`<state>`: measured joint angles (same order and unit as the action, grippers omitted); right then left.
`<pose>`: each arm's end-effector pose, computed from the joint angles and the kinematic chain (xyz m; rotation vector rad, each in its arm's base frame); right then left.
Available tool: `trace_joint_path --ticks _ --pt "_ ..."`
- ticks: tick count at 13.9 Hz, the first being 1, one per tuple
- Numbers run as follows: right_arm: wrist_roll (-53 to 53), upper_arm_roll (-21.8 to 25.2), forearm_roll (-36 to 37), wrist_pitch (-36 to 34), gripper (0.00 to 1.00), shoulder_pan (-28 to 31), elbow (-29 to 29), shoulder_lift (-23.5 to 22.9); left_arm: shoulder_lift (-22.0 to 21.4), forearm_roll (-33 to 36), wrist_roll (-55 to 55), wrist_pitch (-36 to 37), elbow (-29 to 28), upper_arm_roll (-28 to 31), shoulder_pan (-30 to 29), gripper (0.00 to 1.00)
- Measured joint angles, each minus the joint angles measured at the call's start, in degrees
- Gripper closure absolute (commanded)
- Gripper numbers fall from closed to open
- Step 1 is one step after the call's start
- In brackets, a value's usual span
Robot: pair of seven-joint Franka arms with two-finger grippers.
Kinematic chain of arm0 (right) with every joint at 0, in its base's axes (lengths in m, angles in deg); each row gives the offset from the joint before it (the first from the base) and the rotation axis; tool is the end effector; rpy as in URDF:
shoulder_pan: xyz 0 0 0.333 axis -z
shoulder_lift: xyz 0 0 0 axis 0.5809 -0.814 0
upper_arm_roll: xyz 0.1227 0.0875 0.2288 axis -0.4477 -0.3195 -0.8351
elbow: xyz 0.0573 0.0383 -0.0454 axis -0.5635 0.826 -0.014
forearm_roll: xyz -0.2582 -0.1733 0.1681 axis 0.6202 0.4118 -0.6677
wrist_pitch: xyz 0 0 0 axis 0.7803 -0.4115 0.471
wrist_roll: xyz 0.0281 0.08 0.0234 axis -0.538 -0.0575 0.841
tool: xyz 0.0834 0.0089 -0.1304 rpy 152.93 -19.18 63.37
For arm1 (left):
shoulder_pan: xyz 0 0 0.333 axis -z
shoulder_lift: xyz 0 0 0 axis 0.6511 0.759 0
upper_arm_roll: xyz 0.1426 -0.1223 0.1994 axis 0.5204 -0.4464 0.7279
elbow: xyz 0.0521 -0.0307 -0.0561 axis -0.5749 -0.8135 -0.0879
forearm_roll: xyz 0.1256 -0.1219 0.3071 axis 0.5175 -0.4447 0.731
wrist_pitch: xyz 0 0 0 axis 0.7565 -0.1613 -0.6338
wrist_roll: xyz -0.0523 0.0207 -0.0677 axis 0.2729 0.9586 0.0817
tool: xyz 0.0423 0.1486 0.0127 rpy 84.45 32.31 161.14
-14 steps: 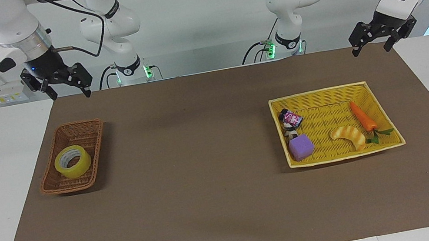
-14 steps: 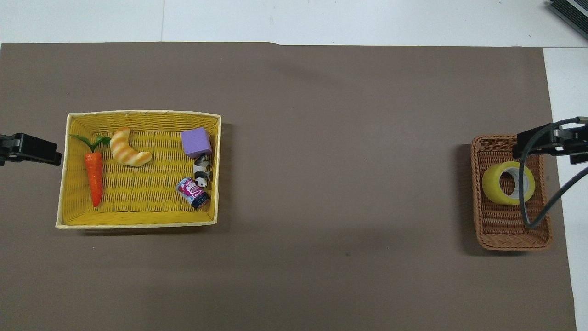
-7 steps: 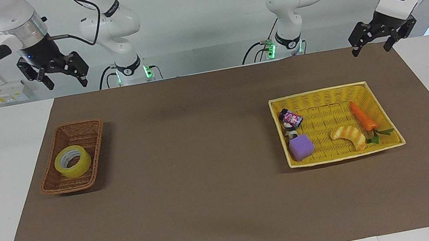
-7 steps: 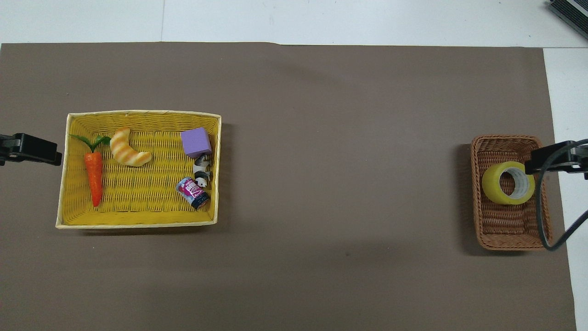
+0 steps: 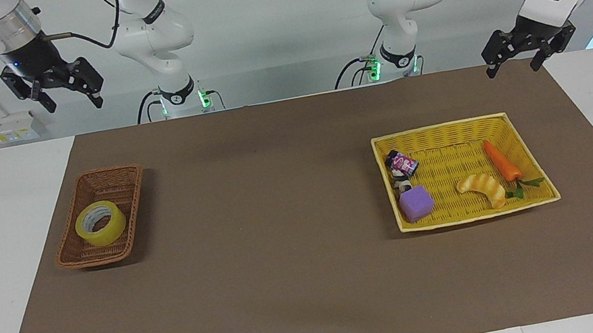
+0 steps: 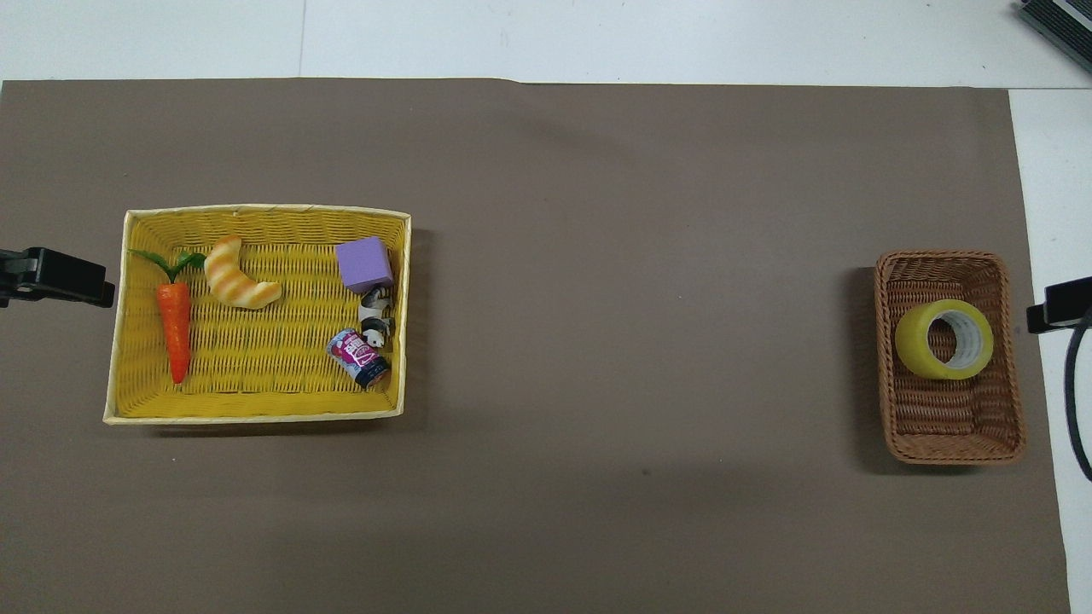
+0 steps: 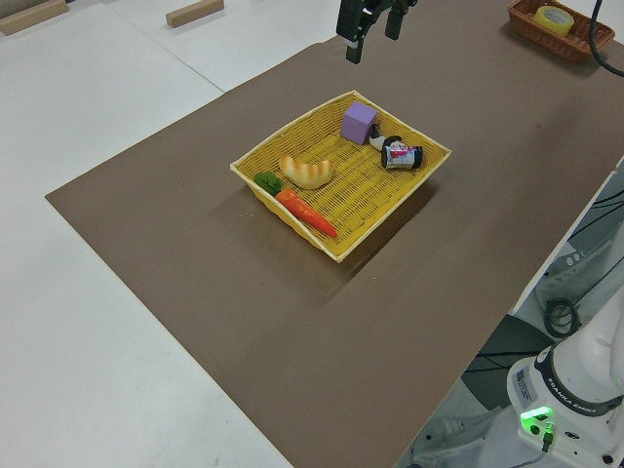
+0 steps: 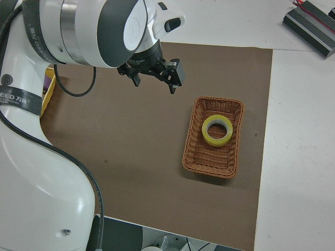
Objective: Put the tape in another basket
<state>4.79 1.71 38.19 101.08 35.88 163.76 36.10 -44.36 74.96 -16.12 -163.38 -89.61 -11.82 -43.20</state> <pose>0.4748 -0.0301 0.5963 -3.1336 0.1821 0.0473 0.5010 -0.0185 0.5434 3.1289 -0.1055 -0.0512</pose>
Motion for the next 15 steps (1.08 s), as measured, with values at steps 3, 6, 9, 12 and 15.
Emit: trace_joint_path --ticks 3,6,9,12,15 --pt "0.0 -0.4 0.0 0.5 0.0 -0.3 0.9 0.1 -0.1 0.0 0.0 0.0 0.0 0.0 0.0 0.0" --pt "0.1 -0.5 0.1 0.8 0.0 -0.5 1.8 0.5 -0.2 0.0 0.0 0.0 0.0 0.0 0.0 0.0" --pt "0.2 -0.5 0.2 0.8 0.0 -0.5 1.9 0.5 -0.3 0.0 0.0 0.0 0.0 0.0 0.0 0.0" --pt "0.2 -0.5 0.2 0.9 0.0 -0.5 1.9 0.6 -0.3 0.0 0.0 0.0 0.0 0.0 0.0 0.0" --pt "0.2 -0.4 0.2 0.9 0.0 -0.5 1.9 0.6 -0.3 0.0 0.0 0.0 0.0 0.0 0.0 0.0"
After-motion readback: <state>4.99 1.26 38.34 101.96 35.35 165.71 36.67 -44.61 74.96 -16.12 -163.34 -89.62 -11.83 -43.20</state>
